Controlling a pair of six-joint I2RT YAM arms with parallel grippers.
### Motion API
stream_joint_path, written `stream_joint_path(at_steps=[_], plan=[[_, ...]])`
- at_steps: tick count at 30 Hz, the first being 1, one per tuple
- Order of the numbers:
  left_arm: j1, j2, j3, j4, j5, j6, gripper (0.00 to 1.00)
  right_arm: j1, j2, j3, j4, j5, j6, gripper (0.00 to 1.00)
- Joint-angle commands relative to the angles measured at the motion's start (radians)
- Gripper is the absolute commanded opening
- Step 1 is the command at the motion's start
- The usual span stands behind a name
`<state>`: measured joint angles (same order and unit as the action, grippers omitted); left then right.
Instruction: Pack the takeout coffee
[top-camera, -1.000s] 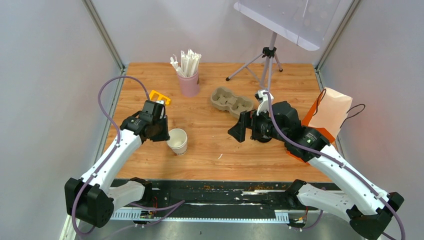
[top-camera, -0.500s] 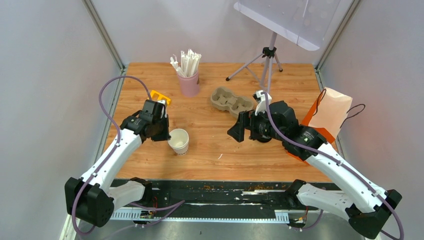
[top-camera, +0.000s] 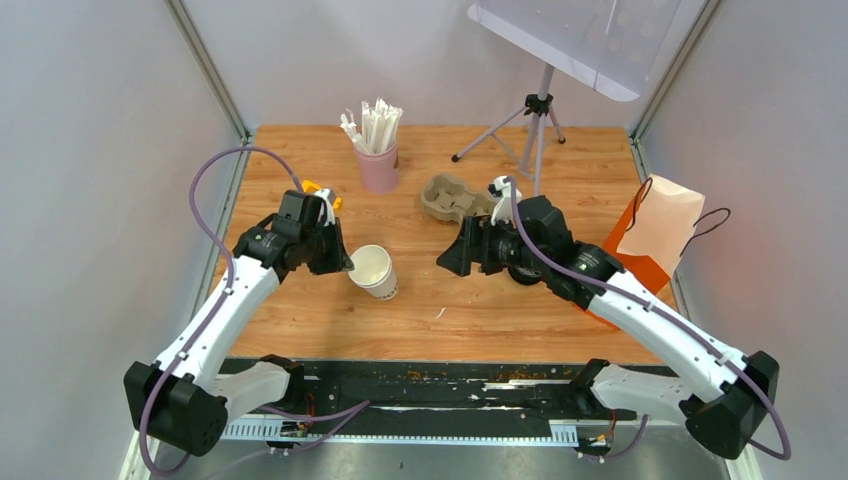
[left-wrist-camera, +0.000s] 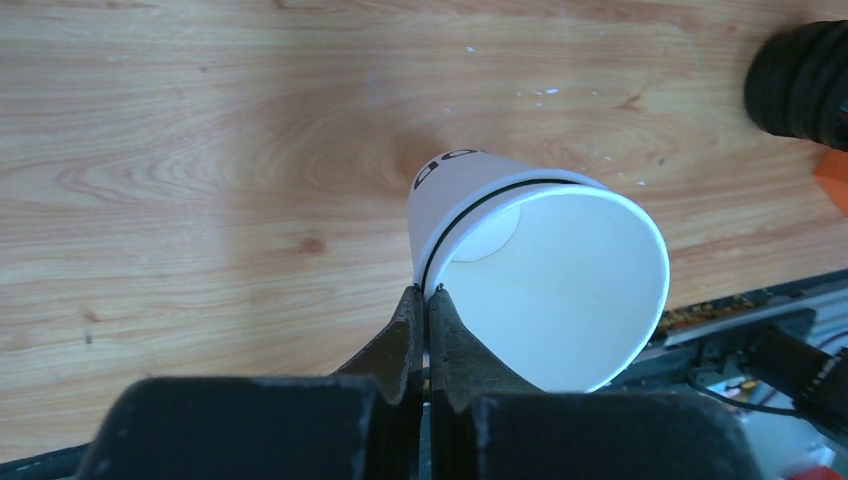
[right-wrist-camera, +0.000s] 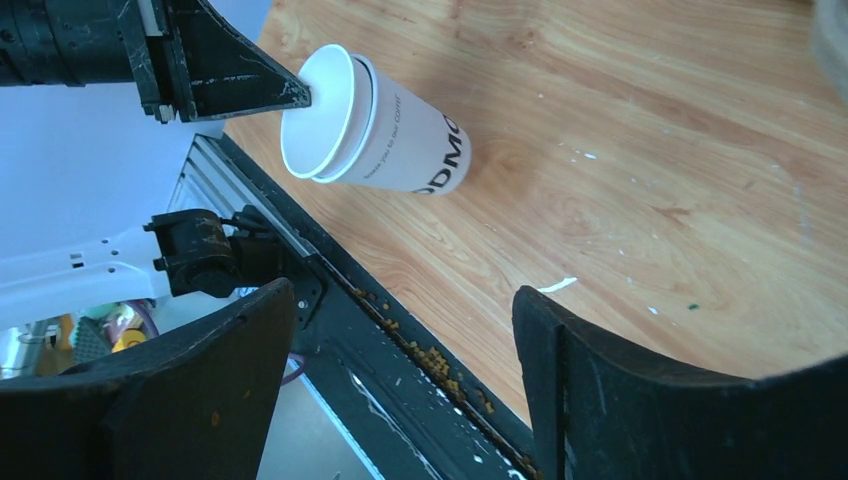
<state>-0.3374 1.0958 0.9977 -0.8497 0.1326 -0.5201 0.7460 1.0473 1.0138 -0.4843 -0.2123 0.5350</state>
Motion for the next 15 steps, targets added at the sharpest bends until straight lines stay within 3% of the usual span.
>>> stream_joint_path(at_steps=[1,15], plan=[[-0.003,-0.042,0.046,0.041,0.112,-0.073,0.00,0.015,0.075,-0.003,0.152,-0.062,0.101,0.78],[-0.003,-0.124,-0.070,0.161,0.224,-0.168,0.00,0.042,0.304,0.045,0.246,-0.136,0.217,0.68]])
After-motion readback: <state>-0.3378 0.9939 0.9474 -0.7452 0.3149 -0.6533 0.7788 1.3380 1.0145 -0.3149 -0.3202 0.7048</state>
